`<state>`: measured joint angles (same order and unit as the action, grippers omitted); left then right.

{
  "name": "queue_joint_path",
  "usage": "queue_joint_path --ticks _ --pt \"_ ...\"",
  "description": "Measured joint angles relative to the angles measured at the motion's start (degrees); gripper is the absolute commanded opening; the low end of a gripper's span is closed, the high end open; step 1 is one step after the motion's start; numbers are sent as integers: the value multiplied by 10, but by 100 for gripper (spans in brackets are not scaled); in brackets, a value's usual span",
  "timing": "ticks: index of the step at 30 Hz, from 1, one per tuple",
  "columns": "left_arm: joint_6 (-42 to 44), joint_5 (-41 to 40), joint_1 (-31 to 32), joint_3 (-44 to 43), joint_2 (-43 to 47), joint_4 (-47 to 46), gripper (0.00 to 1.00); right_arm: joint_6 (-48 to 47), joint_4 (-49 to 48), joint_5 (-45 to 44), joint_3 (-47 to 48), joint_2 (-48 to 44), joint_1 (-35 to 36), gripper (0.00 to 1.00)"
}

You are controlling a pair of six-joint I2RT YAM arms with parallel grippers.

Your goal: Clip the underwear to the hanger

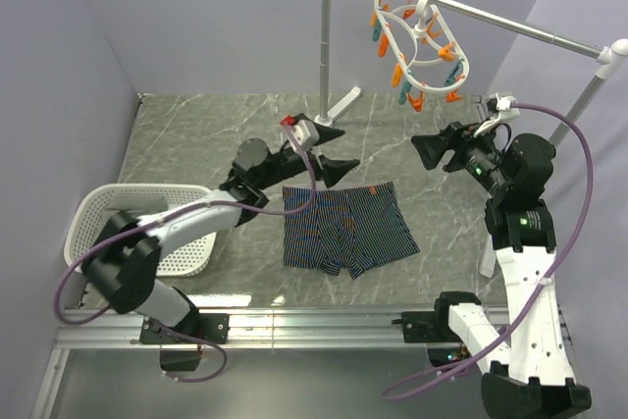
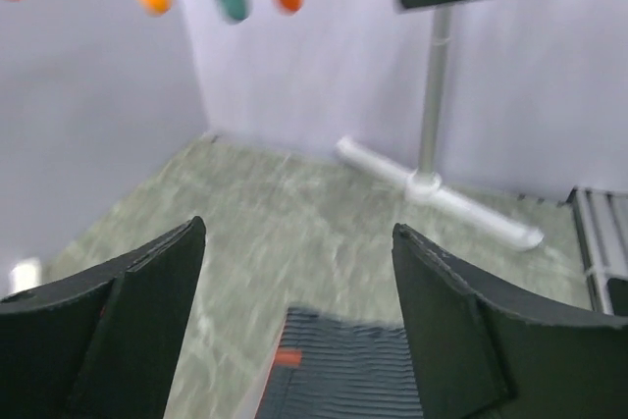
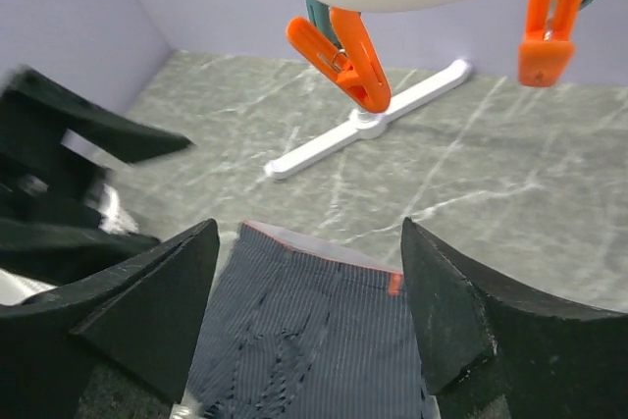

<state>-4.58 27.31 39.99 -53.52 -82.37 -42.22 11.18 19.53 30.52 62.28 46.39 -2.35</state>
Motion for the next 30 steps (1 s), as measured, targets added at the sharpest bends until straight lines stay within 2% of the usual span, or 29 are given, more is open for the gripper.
queue_joint_path --ticks 5,7,9,11,20,30 --pt "-38 -8 49 -60 -127 -160 73 65 -27 32 2 23 -9 79" --pt "-48 -18 64 -98 -177 -210 66 89 -28 38 16 27 -15 78" --pt "-54 -28 75 -127 -212 -248 59 106 -28 47 41 36 -24 78" --pt "-57 -37 82 -156 -245 -274 56 121 -31 58 65 45 -34 78" --pt "-68 -84 97 -274 -353 -309 55 153 -32 97 109 78 -90 76" --pt "-69 -124 111 -365 -414 -313 51 158 -37 128 96 62 -97 73"
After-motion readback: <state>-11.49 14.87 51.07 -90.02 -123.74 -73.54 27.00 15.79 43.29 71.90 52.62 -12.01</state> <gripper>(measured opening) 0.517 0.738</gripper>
